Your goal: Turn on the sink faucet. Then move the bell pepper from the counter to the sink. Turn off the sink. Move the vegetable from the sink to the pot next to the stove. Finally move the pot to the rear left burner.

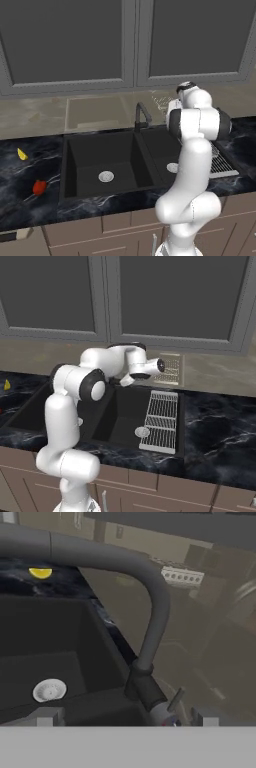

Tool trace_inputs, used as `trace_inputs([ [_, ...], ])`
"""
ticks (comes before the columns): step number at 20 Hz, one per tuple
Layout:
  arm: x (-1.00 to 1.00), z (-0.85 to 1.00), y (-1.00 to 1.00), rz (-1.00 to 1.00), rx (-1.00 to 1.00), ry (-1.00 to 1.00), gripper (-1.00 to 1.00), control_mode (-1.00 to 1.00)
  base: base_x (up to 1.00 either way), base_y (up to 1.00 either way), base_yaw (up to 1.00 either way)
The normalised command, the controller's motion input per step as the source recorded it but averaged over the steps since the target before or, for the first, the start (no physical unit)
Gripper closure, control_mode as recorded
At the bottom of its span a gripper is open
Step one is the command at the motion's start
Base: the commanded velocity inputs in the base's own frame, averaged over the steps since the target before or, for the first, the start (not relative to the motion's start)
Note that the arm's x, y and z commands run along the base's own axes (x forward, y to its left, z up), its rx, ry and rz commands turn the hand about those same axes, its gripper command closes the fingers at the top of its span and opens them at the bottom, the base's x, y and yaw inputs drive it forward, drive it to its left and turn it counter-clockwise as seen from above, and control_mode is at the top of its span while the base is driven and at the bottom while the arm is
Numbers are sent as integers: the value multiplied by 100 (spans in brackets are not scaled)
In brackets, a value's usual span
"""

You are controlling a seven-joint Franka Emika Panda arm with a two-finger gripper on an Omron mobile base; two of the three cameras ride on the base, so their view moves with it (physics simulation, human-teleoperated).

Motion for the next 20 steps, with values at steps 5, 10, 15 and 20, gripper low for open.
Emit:
trace_inputs([
  [5, 26, -17, 3, 4, 0, 0, -100, -100, 0, 0, 0],
  [10, 16, -23, 10, 2, 0, 0, -100, -100, 0, 0, 0],
  [15, 19, -15, 11, 0, 0, -1, -100, -100, 0, 0, 0],
  [20, 22, -8, 16, 0, 0, 0, -100, -100, 0, 0, 0],
])
